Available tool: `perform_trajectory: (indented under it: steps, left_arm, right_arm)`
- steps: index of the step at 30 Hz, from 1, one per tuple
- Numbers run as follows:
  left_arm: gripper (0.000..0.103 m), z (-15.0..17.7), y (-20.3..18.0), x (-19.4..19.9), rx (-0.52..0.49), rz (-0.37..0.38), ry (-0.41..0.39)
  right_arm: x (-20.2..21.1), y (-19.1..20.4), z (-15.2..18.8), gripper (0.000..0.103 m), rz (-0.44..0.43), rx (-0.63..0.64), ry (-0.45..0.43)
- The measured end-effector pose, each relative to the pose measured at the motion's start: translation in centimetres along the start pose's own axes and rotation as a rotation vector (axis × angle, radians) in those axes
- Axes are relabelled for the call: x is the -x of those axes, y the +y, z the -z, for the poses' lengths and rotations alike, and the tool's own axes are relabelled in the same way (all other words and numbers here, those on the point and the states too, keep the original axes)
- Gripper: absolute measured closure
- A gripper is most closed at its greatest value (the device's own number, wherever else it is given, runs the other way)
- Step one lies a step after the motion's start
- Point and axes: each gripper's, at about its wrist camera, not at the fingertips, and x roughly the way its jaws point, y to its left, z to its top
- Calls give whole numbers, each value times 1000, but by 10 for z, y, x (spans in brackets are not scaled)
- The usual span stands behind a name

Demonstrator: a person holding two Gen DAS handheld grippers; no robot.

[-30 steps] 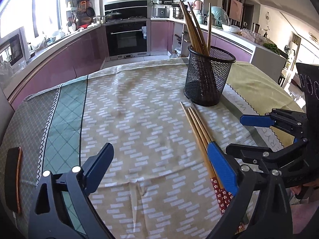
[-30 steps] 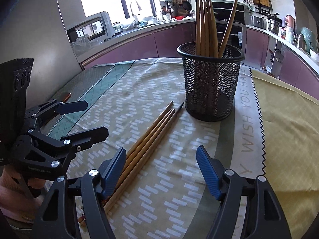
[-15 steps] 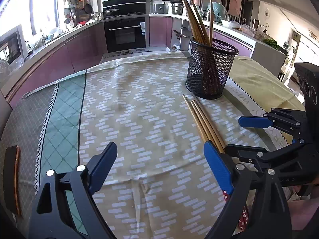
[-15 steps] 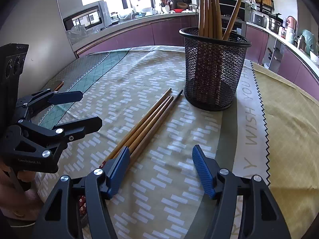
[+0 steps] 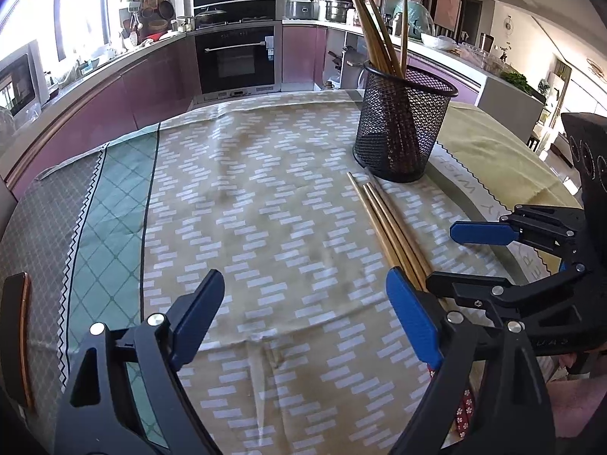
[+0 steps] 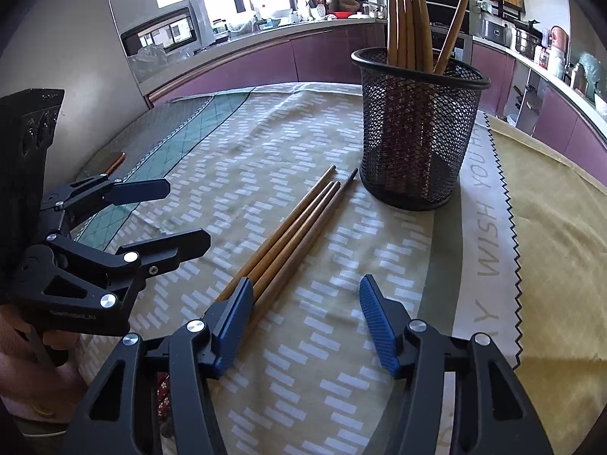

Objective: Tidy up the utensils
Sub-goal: 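Move both open grippers back down to the chopstick pile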

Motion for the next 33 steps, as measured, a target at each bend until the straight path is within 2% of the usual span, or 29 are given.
perform_trajectory:
  steps: [5,11,15,33]
  left_arm:
    - [18,0,-3,0,-9,28,5]
    - [20,-1,-16,-3,-68,39,9]
    - [20,-3,-14,-6,-74,32,15]
    - [20,-3,-13,-18,-67,93,60]
  right_arm:
    - [3,-3,0,49,9,1,9]
    - [4,-3,-2,50,19,12,23]
    - [3,-3,-3,50,28,17,23]
    - [3,-1,0,50,20,27,44]
